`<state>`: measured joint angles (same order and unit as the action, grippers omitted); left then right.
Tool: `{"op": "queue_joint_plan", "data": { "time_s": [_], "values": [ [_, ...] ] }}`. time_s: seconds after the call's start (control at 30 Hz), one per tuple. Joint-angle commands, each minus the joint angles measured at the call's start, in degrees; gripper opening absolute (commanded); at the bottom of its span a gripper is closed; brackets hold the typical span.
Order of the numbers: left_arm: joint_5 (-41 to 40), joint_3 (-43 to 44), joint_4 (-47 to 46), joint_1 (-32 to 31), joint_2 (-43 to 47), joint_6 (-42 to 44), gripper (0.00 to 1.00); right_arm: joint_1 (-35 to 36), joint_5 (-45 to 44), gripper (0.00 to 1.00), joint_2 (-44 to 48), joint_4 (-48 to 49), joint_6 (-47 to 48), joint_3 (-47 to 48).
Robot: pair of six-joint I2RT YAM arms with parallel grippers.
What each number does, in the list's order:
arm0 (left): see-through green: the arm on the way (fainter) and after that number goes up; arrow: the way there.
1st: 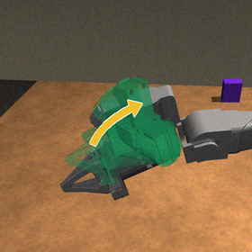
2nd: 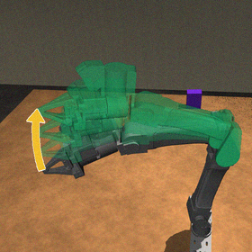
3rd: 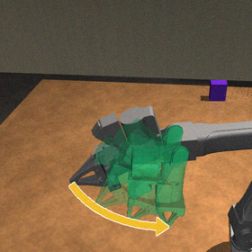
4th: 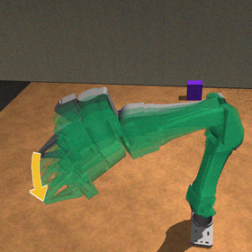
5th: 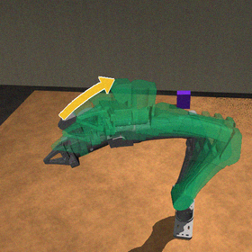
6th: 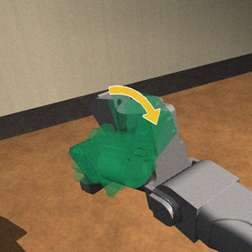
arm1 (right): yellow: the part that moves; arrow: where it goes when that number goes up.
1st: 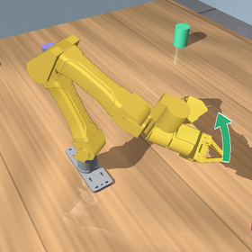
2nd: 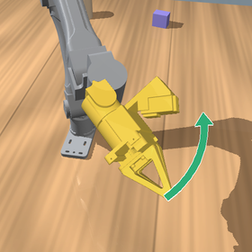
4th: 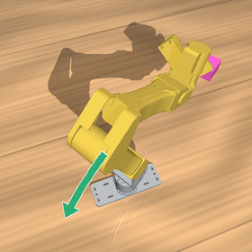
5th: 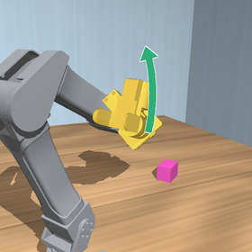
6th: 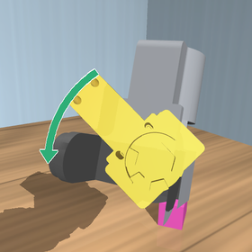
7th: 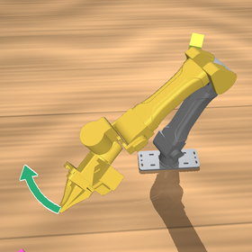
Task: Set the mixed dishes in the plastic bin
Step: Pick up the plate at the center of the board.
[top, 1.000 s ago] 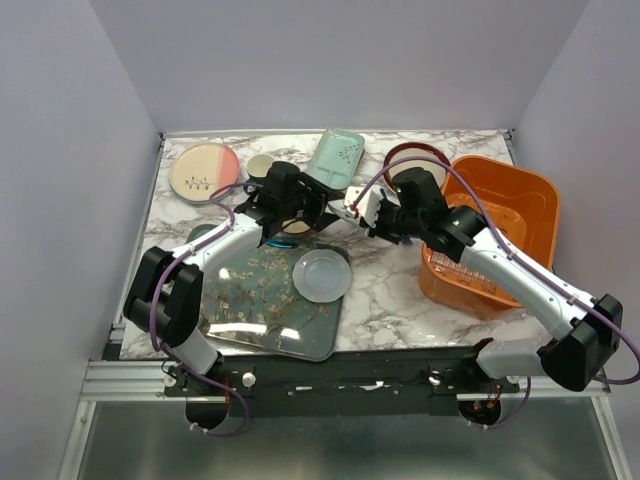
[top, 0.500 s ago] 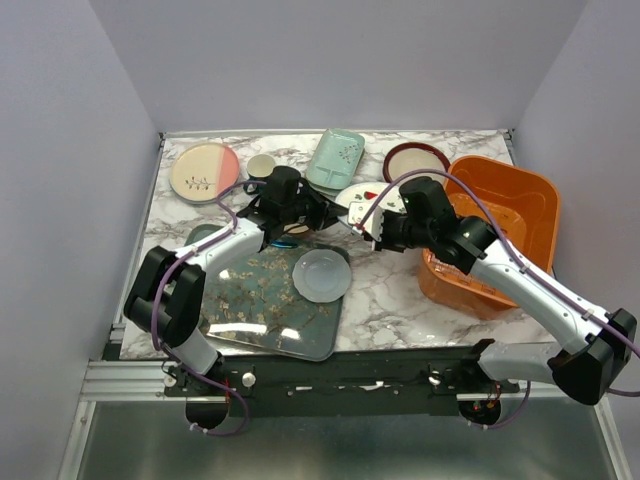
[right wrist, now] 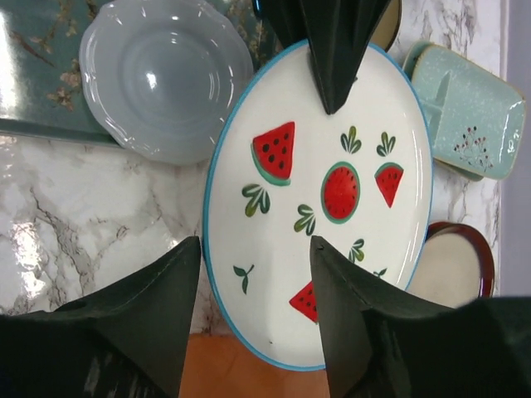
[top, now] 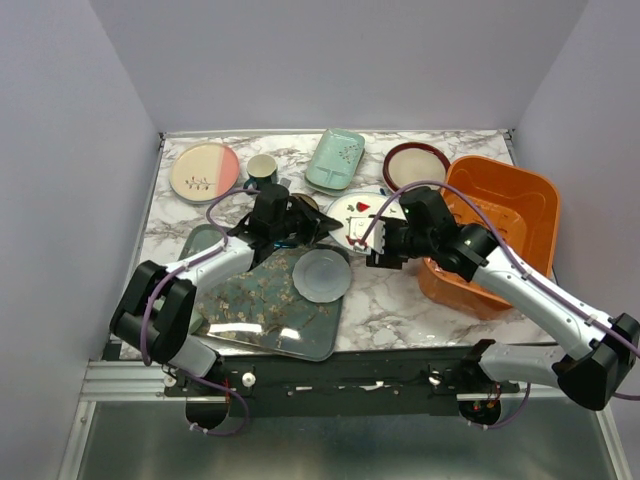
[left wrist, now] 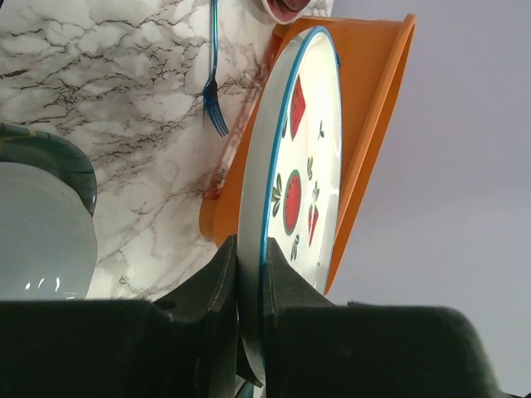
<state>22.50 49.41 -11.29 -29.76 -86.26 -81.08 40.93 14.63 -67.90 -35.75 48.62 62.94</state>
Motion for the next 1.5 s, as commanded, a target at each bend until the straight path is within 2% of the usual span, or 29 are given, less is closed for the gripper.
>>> {"op": "queue_joint_plan", "data": {
  "time_s": [0.0, 0.07, 0.3, 0.5, 0.53, 0.6, 0.73, 0.93, 1.0, 1.03, 1.07, 1.13, 1.23, 1.27, 1.33, 1.47],
  "values": [
    [2.1, -0.7, -9.6, -0.1, 5.5, -1.4, 0.00, 2.3, -4.7, 0.70, -2.3, -3.0, 1.7, 1.0],
    [1.8, -1.2, -9.7, -0.2, 6.4, -2.2, 0.00, 3.7, -6.6, 0.75, -2.9, -2.9, 2.3, 0.6],
    [1.2, -2.5, -10.3, -0.5, 8.1, -4.6, 0.00, 11.1, -22.0, 0.74, -6.2, 2.5, 3.5, -1.7],
    [-0.3, -2.7, -9.0, -0.5, 9.4, -4.7, 0.00, 12.7, -27.3, 0.53, -6.5, 5.4, 3.8, -2.1],
    [-0.4, -2.7, -8.9, -0.5, 9.4, -4.7, 0.00, 12.8, -27.5, 0.46, -6.3, 5.5, 3.8, -2.2],
    [-0.4, -2.6, -8.7, -0.5, 9.2, -4.8, 0.00, 12.8, -27.5, 0.39, -5.7, 5.6, 3.7, -2.5],
    [-0.9, -2.6, -8.5, -0.5, 8.9, -5.1, 0.00, 13.1, -27.0, 0.00, -4.2, 5.8, 3.9, -3.5],
    [-0.8, -3.2, -8.9, -0.5, 9.0, -5.2, 0.01, 13.1, -27.4, 0.00, 0.1, 7.4, 4.2, -4.4],
    [-0.2, -3.4, -10.1, -0.5, 8.7, -4.9, 0.13, 13.1, -27.7, 0.01, 1.1, 7.6, 4.7, -4.3],
    [0.2, -3.9, -11.1, -0.5, 8.7, -4.8, 0.31, 13.1, -27.8, 0.01, 1.9, 7.6, 5.1, -4.0],
    [0.6, -4.5, -12.8, -0.4, 8.6, -4.7, 0.45, 13.0, -28.0, 0.01, 2.2, 7.7, 5.7, -3.6],
    [1.9, -6.3, -18.3, -0.4, 8.3, -4.4, 0.64, 13.1, -28.6, 0.01, 2.9, 7.5, 6.4, -2.4],
    [2.3, -8.2, -21.3, 0.0, 9.0, -2.8, 0.79, 13.0, -29.6, 0.01, 4.4, 7.3, 7.1, -0.7],
    [2.3, -8.6, -21.8, 0.3, 9.9, -2.2, 0.80, 13.0, -29.8, 0.00, 4.7, 6.9, 7.3, -0.4],
    [2.1, -9.8, -23.1, 1.5, 11.2, -0.4, 0.92, 12.3, -29.7, 0.01, 6.0, 6.7, 7.1, 0.1],
    [1.5, -10.8, -21.2, 4.5, 16.8, 5.1, 0.99, 10.6, -29.5, 0.00, 8.6, 6.0, 6.8, 0.1]
  ]
}}
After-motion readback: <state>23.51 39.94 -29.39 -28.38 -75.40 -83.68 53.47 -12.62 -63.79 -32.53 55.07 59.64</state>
